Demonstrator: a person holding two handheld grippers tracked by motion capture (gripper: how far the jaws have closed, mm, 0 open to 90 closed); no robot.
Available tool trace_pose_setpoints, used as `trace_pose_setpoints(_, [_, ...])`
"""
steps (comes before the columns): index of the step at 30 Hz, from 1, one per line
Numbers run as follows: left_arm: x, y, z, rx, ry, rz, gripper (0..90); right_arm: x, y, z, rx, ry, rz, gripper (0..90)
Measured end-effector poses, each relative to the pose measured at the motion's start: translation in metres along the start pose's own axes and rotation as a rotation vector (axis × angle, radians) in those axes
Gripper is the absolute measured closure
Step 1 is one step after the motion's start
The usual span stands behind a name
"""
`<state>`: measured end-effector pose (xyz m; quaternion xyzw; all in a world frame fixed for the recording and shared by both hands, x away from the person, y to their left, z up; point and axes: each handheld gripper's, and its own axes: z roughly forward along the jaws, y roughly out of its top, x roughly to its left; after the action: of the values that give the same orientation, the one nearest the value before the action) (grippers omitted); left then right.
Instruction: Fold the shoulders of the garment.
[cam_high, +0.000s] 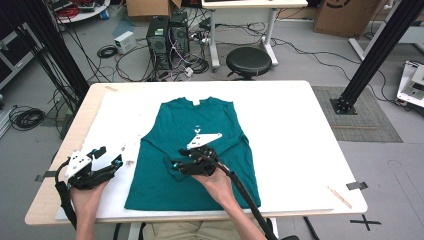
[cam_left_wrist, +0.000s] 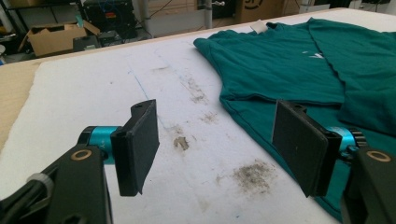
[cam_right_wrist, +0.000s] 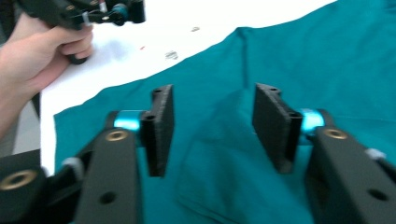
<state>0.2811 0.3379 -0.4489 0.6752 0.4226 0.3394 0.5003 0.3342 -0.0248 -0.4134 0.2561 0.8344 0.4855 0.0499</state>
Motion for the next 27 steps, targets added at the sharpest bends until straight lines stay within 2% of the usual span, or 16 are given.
trace_pose_setpoints(2, [0.000, 0.000, 0.000, -0.001, 0.000, -0.001, 32.0, -0.003, 0.000, -0.007, -0.002, -0.040, -0.004, 47.9])
trace_pose_setpoints(5, [0.000, 0.000, 0.000, -0.001, 0.000, -0.001, 31.9, -0.011, -0.001, -0.022, 0.006, -0.116, -0.007, 52.6])
trace_pose_setpoints(11, [0.000, 0.000, 0.000, 0.003, 0.002, 0.003, 31.9, -0.042, -0.009, -0.061, -0.007, -0.253, 0.044, 58.2])
trace_pose_setpoints(13, [0.000, 0.000, 0.000, 0.004, 0.003, 0.001, 31.9, -0.052, -0.012, -0.072, -0.025, -0.271, 0.075, 60.1])
trace_pose_setpoints(15, [0.000, 0.000, 0.000, 0.006, 0.003, 0.002, 32.0, -0.054, -0.014, -0.078, -0.033, -0.249, 0.085, 63.5])
trace_pose_setpoints(18, [0.000, 0.000, 0.000, 0.006, 0.004, 0.002, 32.0, -0.043, -0.016, -0.069, -0.017, -0.177, 0.057, 65.2])
trace_pose_setpoints(21, [-0.001, 0.000, 0.000, 0.006, 0.003, 0.001, 31.9, -0.021, -0.015, -0.047, 0.018, -0.077, 0.020, 65.8])
trace_pose_setpoints(23, [0.000, 0.000, 0.000, 0.005, 0.003, 0.001, 31.9, -0.006, -0.015, -0.029, 0.057, -0.027, -0.007, 65.7])
trace_pose_setpoints(26, [0.000, 0.000, 0.000, 0.003, 0.003, 0.002, 32.0, 0.011, -0.017, -0.001, 0.113, 0.009, -0.051, 64.7])
trace_pose_setpoints(27, [0.000, 0.000, 0.000, 0.005, 0.001, 0.003, 32.0, 0.014, -0.018, 0.006, 0.131, 0.008, -0.063, 64.4])
